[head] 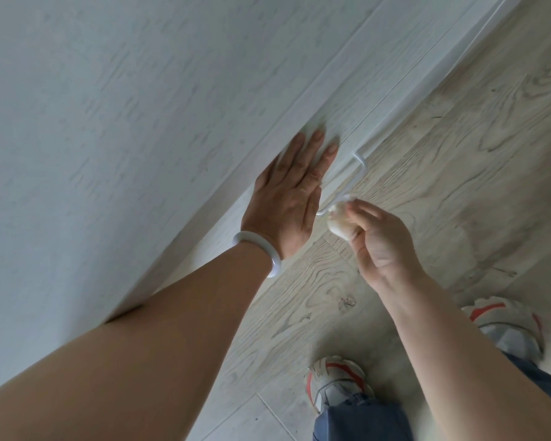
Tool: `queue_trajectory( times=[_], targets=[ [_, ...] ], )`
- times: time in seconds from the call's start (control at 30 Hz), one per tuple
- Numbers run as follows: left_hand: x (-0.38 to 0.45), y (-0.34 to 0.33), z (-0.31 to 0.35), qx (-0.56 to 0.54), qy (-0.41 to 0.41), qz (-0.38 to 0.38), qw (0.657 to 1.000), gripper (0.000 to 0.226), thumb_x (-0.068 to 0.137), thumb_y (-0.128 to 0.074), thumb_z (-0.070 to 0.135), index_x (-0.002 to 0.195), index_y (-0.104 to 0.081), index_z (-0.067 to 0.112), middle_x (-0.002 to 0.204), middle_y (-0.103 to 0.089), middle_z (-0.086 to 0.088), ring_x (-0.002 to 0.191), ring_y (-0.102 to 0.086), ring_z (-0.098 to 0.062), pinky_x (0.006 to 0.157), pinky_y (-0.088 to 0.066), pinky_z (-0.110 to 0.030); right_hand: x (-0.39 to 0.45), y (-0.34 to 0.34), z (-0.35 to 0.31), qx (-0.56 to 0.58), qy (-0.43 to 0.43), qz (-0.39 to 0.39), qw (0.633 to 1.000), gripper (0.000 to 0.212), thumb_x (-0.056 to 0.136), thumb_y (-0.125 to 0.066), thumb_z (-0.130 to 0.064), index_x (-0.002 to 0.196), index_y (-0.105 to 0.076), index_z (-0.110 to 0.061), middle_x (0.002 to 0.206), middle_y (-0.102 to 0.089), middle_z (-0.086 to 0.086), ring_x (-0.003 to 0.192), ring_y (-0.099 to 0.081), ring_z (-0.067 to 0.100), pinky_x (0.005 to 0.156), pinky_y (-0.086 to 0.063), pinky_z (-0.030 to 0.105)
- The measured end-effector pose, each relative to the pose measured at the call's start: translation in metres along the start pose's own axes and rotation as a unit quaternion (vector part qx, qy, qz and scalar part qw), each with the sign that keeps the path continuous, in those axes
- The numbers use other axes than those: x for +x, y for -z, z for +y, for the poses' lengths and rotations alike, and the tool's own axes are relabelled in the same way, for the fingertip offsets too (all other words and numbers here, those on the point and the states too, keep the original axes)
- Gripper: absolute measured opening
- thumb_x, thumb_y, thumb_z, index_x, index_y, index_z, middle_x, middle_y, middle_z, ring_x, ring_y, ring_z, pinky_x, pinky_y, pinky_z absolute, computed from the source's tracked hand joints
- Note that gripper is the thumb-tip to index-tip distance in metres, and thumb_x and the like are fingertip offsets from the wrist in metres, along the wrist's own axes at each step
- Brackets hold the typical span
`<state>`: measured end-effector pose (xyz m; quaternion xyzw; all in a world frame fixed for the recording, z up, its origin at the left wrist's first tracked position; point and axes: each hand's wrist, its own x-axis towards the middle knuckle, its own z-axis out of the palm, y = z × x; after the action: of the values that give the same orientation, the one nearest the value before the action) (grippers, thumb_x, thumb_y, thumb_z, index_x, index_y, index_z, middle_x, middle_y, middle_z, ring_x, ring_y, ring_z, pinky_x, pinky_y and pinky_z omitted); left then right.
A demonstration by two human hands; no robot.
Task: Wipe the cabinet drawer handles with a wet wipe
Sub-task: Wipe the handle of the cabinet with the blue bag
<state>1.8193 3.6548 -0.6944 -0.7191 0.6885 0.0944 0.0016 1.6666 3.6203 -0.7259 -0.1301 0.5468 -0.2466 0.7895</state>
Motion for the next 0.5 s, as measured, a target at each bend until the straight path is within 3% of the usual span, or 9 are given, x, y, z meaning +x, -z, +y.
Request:
queue_trajectory(
  times=[0.1, 0.17, 0.23, 0.3, 0.4, 0.5],
  targets=[
    [0.000, 0.001, 0.000, 0.013, 0.001, -0.006, 1.000, 0.055, 0.104, -0.024, 0.024, 0.157, -0.007, 0.019, 0.165, 0.001, -0.001, 0.151, 0.006, -0.017, 0.121, 0.007, -0.032, -0.001, -0.004, 0.008, 0.004, -0.047, -0.147, 0.988, 0.038, 0.079, -0.050, 0.017, 0.097, -0.071, -0.010, 0.105, -0.065, 0.009, 0.102, -0.061, 0.020, 0.087, -0.049, 0.027],
    [0.000, 0.002, 0.001, 0.010, 0.002, -0.006, 1.000, 0.056, 0.104, -0.027, 0.022, 0.157, -0.007, 0.019, 0.165, 0.001, 0.000, 0.151, 0.006, -0.017, 0.121, 0.009, -0.032, 0.002, -0.007, 0.011, 0.014, -0.069, -0.210, 0.975, 0.046, 0.072, -0.050, 0.023, 0.100, -0.064, -0.011, 0.098, -0.053, 0.012, 0.092, -0.052, 0.021, 0.079, -0.046, 0.024],
    [0.001, 0.002, 0.001, 0.003, 0.004, -0.011, 1.000, 0.057, 0.104, -0.028, 0.023, 0.157, -0.006, 0.020, 0.165, 0.002, 0.001, 0.151, 0.007, -0.015, 0.121, 0.008, -0.033, 0.007, -0.010, 0.012, 0.022, -0.080, -0.226, 0.971, 0.046, 0.066, -0.056, 0.022, 0.099, -0.059, -0.009, 0.092, -0.049, 0.012, 0.089, -0.049, 0.023, 0.081, -0.044, 0.027],
    [0.000, 0.001, 0.000, 0.001, 0.007, -0.016, 1.000, 0.058, 0.104, -0.029, 0.024, 0.157, -0.004, 0.021, 0.164, 0.004, 0.002, 0.151, 0.009, -0.015, 0.121, 0.007, -0.033, 0.012, -0.011, 0.011, 0.013, -0.077, -0.209, 0.975, 0.038, 0.069, -0.055, 0.024, 0.089, -0.064, -0.007, 0.089, -0.059, 0.010, 0.091, -0.057, 0.023, 0.087, -0.046, 0.029],
    [0.000, 0.001, 0.000, 0.007, 0.002, -0.012, 1.000, 0.059, 0.103, -0.031, 0.023, 0.157, -0.006, 0.020, 0.165, 0.003, 0.001, 0.151, 0.008, -0.016, 0.121, 0.009, -0.032, 0.014, -0.005, 0.004, -0.025, -0.058, -0.194, 0.979, 0.045, 0.079, -0.051, 0.024, 0.071, -0.073, -0.015, 0.083, -0.070, 0.003, 0.091, -0.065, 0.018, 0.086, -0.050, 0.029],
    [0.000, 0.005, 0.002, 0.007, -0.010, 0.015, 1.000, 0.059, 0.102, -0.036, 0.017, 0.156, -0.013, 0.016, 0.164, -0.006, -0.004, 0.151, 0.002, -0.019, 0.119, 0.014, -0.027, 0.016, 0.004, -0.002, -0.051, -0.047, -0.214, 0.974, 0.035, 0.081, -0.049, 0.021, 0.087, -0.070, -0.007, 0.084, -0.071, 0.004, 0.087, -0.068, 0.016, 0.081, -0.052, 0.027]
  ],
)
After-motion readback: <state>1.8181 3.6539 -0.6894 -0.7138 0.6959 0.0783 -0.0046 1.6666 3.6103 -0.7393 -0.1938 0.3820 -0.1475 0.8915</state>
